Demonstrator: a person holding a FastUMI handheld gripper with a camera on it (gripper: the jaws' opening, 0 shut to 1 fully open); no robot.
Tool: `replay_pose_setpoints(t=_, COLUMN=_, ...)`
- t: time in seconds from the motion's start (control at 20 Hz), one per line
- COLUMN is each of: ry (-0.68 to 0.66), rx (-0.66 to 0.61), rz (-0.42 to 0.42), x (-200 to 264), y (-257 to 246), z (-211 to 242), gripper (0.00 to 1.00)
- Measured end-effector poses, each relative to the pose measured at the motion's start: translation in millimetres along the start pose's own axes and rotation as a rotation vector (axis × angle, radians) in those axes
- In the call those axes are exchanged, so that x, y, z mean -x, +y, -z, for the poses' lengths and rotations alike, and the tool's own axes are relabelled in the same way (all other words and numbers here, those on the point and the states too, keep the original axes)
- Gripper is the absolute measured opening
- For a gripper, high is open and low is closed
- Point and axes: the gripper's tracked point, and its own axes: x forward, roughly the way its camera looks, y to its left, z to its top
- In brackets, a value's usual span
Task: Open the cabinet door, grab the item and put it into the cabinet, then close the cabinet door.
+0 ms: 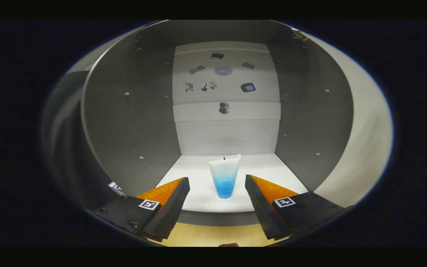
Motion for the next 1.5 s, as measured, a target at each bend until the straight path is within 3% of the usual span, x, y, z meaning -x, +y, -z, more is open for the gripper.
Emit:
replay_pose_setpoints(t=0.6, ry=-0.253, rx=0.045, rz=0.030, x=213.8, y=-5.7, z=-35.3, gripper=0.96)
replay_pose_setpoints(t=1.05, ry=-0.297, rx=0.023, rz=0.109, x=325.2, y=-96.7, z=-13.8, gripper=0.97)
replay_pose_setpoints(t=1.3, ry=-0.298, rx=0.003, rz=-0.021, x=383.7, y=-107.8, z=-1.8, gripper=0.95)
replay_pose_setpoints(t=1.5, ry=-0.299, rx=0.033, rz=-0.030, x=421.7, y=-131.9, z=0.4, gripper=0.94)
